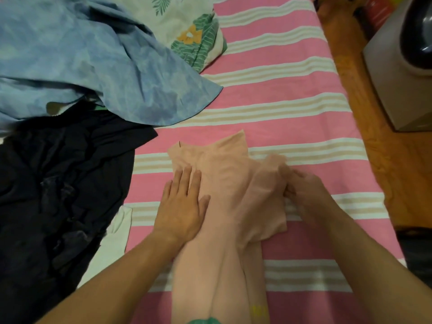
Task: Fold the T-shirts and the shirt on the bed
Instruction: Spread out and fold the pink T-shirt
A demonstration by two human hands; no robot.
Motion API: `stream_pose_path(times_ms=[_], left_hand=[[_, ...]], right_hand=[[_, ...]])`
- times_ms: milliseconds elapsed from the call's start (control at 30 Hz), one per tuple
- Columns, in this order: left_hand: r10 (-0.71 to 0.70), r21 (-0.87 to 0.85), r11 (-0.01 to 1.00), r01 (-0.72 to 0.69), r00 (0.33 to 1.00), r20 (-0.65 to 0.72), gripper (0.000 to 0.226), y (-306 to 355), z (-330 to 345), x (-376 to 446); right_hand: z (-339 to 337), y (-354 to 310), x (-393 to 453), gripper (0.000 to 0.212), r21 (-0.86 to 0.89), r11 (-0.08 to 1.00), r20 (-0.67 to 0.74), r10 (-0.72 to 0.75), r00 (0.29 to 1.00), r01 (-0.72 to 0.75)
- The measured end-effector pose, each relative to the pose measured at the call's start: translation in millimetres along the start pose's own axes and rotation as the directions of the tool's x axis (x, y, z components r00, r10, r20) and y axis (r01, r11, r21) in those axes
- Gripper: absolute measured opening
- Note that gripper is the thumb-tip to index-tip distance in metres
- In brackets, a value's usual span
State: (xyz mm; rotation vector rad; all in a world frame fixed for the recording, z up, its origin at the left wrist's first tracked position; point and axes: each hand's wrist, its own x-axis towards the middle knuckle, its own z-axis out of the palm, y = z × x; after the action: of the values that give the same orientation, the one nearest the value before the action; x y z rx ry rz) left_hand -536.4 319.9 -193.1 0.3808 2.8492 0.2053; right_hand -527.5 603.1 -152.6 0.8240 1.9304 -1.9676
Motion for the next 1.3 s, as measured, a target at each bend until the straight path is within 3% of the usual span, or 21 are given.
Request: stream_pose_path(times_ms=[67,100,200,267,300,333,367,433,500,567,600,667,767,833,867,900,967,1033,1133,1233,1300], left_hand=[[-0.04,0.049,0.998,0.034,0.993,0.111,0.07,-2.5,10.9,4.6],[-0.046,0.053,0.998,0.038,0.989,0.143,0.069,-1.4,9.5,9.7],[-0.067,0.011,0.998,0.067,0.964,0.258,0.071,4.1,-15.2,28.1],[-0.111,-0.226,0.96,0.167,0.964,0.241,0.057,10.8,-47.6,25.4],[-0.17,-0.465,0.848,0.255,0.961,0.216,0.046,16.8,-68.6,13.7],[-0.243,-0.709,0.612,0.35,0.936,0.253,0.038,20.4,-88.8,-4.8],[-0.252,-0.866,0.26,0.428,0.895,0.367,0.036,22.6,-109.0,-26.7],[-0.128,-0.811,-0.304,0.5,0.822,0.555,0.051,8.4,-135.5,-63.8],[-0.103,-0.776,-0.418,0.472,0.824,0.557,0.051,-29.1,-155.3,-96.0],[-0.337,-0.835,-0.325,0.444,0.771,0.541,0.033,-77.8,-166.0,-116.5],[-0.521,-0.872,-0.197,0.449,0.706,0.481,0.026,-102.2,-167.7,-122.0],[-0.771,-0.871,0.05,0.489,0.573,0.278,0.014,-166.8,-157.2,-130.2],[-0.847,-0.699,0.296,0.65,0.517,0.122,0.025,-235.1,-129.2,-129.5],[-0.876,-0.538,0.443,0.717,0.475,-0.089,0.036,-228.7,-119.9,-122.7],[-0.832,-0.512,0.546,0.664,0.5,-0.239,0.041,-209.5,-117.6,-118.8],[-0.721,-0.476,0.688,0.548,0.594,-0.358,0.045,-185.4,-113.0,-115.8],[-0.389,-0.455,0.863,0.222,0.865,-0.316,0.04,-124.2,-93.7,-116.8],[-0.105,-0.499,0.865,0.06,0.993,-0.062,0.032,-71.3,-59.3,-125.1],[-0.043,-0.419,0.905,0.067,0.997,0.068,0.04,-10.4,-8.4,-154.4],[-0.239,-0.334,0.913,0.236,0.97,0.033,0.07,13.5,27.8,-181.0],[-0.455,-0.48,0.76,0.437,0.886,0.086,0.063,22.5,30.1,-197.1]], right_hand=[[-2.5,2.1,-1.4,0.035,-0.085,0.996,0.078,0.017,0.997,-0.01],[-0.4,2.3,-1.3,0.023,-0.249,0.968,0.086,-0.006,0.996,0.027],[17.5,-1.5,-2.8,0.021,-0.706,0.699,0.056,-0.106,0.993,0.115],[34.3,-16.4,-12.3,0.018,-0.72,0.681,0.026,-0.163,0.986,0.131],[46.5,-27.7,-21.0,0.016,-0.682,0.711,0.053,-0.184,0.981,0.17],[62.3,-41.7,-33.9,0.013,-0.626,0.746,0.111,-0.204,0.973,0.228],[83.0,-56.1,-48.6,0.011,-0.561,0.77,0.195,-0.233,0.953,0.304],[140.6,-79.1,-76.8,0.027,-0.455,0.765,0.382,-0.295,0.876,0.456],[206.1,-84.6,-103.1,0.051,-0.339,0.801,0.635,-0.193,0.748,0.494],[260.9,-81.0,-125.9,0.051,-0.251,0.886,0.804,-0.034,0.594,0.39],[278.2,-76.3,-130.7,0.049,-0.244,0.919,0.816,0.021,0.577,0.311],[289.5,-59.7,-135.4,0.046,-0.25,0.922,0.74,-0.016,0.673,0.297],[249.1,-13.5,-117.0,0.027,-0.474,0.827,0.397,-0.107,0.911,0.303],[199.5,12.9,-102.0,0.029,-0.713,0.666,0.184,-0.123,0.975,0.219],[174.5,20.2,-94.5,0.031,-0.799,0.57,0.127,-0.149,0.981,0.19],[154.0,25.1,-84.9,0.031,-0.847,0.503,0.087,-0.188,0.978,0.172],[129.3,25.8,-64.7,0.026,-0.891,0.435,0.027,-0.239,0.971,0.132],[123.9,23.1,-40.0,0.037,-0.932,0.348,0.013,-0.256,0.967,0.104],[131.3,17.9,-8.3,0.054,-0.953,0.299,-0.003,-0.196,0.981,0.057],[132.0,14.3,14.3,0.026,-0.889,0.457,-0.035,-0.097,0.995,0.013],[121.0,8.6,13.2,0.023,-0.687,0.727,-0.04,-0.028,0.999,-0.007]])
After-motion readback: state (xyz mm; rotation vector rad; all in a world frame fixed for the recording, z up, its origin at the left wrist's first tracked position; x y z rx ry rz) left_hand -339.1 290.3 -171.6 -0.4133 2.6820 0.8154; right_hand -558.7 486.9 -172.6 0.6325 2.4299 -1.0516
